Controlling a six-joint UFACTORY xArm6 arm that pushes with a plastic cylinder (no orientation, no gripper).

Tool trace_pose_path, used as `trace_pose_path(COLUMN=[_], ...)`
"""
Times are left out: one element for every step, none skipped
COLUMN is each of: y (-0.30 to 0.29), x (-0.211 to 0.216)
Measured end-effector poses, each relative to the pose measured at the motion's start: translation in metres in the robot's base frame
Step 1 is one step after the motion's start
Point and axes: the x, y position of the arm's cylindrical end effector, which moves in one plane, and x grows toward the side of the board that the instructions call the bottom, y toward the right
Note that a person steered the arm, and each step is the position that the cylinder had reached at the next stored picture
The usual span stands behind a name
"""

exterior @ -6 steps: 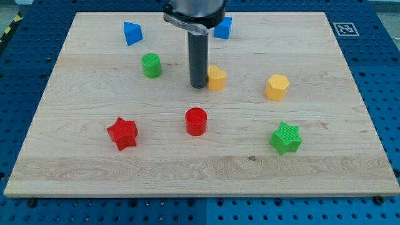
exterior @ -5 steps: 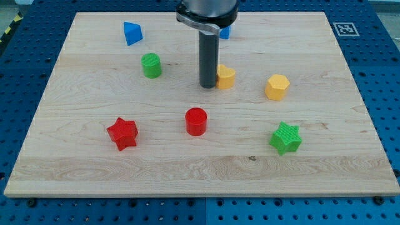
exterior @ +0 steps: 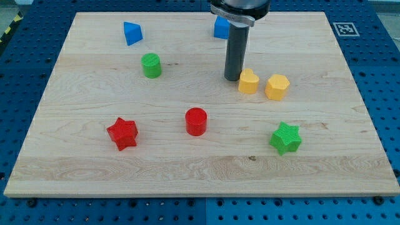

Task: Slide the heart towards the left of the hexagon

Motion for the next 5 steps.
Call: trace_pose_path(y=[-0.004, -0.004, 0.007, -0.024, -0.034], x=[-0.015, -0.025, -0.017, -0.016, -0.013])
